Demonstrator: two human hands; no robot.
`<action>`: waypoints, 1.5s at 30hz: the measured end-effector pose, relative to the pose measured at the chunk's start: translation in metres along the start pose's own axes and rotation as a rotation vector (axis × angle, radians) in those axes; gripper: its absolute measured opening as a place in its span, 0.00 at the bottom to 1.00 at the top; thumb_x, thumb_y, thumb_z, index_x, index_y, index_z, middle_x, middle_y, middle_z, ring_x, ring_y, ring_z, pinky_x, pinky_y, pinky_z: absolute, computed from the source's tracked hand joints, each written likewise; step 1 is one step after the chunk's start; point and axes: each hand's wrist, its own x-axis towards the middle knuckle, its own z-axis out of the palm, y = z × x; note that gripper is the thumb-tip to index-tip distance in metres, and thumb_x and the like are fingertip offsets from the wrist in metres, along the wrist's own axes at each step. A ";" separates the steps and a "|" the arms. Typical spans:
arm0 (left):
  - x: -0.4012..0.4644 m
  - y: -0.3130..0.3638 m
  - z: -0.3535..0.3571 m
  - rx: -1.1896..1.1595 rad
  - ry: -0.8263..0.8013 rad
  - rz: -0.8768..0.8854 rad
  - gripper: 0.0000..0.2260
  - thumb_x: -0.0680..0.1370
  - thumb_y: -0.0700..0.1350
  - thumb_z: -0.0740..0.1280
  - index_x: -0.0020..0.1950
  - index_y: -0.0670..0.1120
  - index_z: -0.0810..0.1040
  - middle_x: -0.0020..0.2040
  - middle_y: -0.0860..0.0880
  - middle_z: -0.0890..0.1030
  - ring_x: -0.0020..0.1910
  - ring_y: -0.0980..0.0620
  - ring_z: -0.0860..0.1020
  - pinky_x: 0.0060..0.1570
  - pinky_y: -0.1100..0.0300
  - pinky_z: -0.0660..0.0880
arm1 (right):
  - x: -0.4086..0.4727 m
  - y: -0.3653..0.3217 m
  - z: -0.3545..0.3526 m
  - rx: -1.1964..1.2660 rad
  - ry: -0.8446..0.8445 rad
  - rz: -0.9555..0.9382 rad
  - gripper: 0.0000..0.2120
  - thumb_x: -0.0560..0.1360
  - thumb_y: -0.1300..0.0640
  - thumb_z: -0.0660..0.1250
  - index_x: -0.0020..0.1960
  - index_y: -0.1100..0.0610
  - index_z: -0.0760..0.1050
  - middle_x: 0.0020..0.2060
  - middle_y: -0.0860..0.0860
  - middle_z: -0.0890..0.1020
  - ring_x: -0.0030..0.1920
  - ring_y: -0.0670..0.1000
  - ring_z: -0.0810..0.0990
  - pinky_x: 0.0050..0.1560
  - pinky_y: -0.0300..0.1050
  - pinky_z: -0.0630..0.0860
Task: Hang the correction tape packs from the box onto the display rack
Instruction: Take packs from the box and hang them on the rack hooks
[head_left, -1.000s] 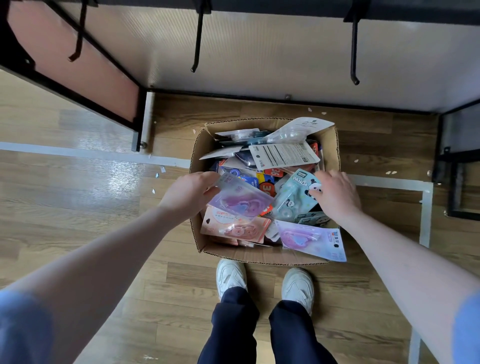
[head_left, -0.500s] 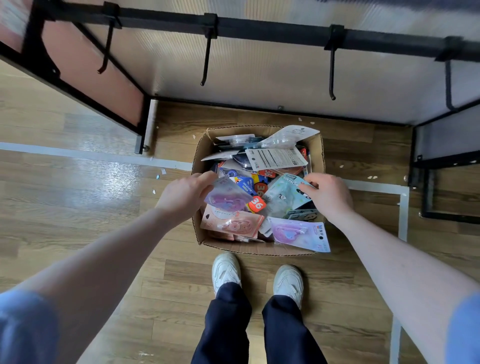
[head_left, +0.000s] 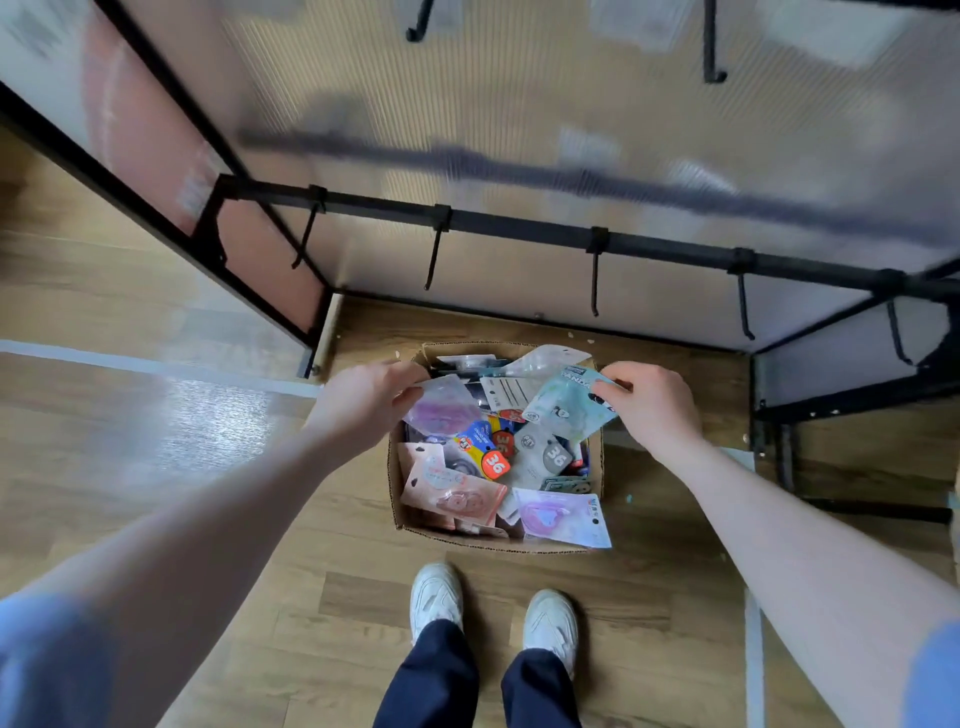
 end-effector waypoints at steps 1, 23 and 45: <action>0.000 0.005 -0.009 0.006 0.020 0.013 0.08 0.77 0.47 0.62 0.49 0.45 0.79 0.43 0.45 0.80 0.42 0.40 0.77 0.37 0.52 0.73 | -0.003 -0.007 -0.011 0.003 0.011 -0.017 0.08 0.75 0.52 0.65 0.42 0.55 0.79 0.36 0.52 0.81 0.40 0.56 0.75 0.36 0.47 0.66; -0.032 0.157 -0.311 0.099 0.428 0.100 0.07 0.76 0.46 0.68 0.49 0.46 0.82 0.45 0.50 0.82 0.45 0.47 0.79 0.40 0.60 0.70 | -0.089 -0.161 -0.299 0.094 0.234 -0.301 0.07 0.76 0.51 0.64 0.40 0.50 0.76 0.37 0.45 0.82 0.38 0.48 0.78 0.34 0.46 0.72; -0.087 0.257 -0.529 0.149 0.619 0.081 0.06 0.73 0.49 0.70 0.48 0.51 0.83 0.37 0.58 0.77 0.38 0.55 0.77 0.39 0.63 0.72 | -0.170 -0.266 -0.492 0.113 0.434 -0.624 0.08 0.74 0.54 0.66 0.37 0.48 0.76 0.35 0.45 0.81 0.39 0.47 0.79 0.43 0.48 0.75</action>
